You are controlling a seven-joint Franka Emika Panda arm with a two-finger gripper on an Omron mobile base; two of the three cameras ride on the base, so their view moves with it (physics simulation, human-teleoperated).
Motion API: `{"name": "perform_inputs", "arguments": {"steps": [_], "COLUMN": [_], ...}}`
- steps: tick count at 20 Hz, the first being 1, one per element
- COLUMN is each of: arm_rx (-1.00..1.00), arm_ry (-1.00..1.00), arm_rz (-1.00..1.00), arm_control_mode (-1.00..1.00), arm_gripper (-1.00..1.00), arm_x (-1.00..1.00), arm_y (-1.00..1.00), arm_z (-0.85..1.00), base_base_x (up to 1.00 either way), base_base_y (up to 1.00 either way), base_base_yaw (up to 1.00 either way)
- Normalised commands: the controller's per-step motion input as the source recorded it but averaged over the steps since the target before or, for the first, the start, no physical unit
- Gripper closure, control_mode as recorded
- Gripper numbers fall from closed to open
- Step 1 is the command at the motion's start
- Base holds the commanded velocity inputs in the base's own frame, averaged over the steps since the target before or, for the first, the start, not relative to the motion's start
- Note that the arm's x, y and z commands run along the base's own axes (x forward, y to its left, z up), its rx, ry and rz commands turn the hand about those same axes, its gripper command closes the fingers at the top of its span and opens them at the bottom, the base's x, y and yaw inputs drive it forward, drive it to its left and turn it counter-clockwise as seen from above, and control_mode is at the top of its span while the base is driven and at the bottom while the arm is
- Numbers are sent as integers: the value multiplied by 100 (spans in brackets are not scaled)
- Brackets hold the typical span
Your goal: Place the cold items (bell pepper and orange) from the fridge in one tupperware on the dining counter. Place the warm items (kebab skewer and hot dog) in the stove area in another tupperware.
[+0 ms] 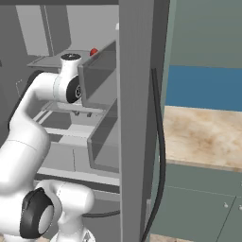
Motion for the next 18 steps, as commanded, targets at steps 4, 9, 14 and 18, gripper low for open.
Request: {"name": "perform_inputs", "arguments": {"steps": [4, 9, 14, 18], "arm_rx": [0, 0, -14, -5], "arm_ry": [0, -30, -67, -47], "arm_rz": [0, 0, -1, -5], "arm_control_mode": [-100, -100, -100, -100], "arm_gripper": [-100, -100, -100, -100], "arm_x": [1, 24, 28, 36], "arm_y": [0, 17, 60, 11], "arm_z": [0, 22, 85, 87], "base_base_x": [0, 0, 0, 0], "base_base_y": [0, 0, 0, 0], "base_base_yaw": [0, 0, 0, 0]}}
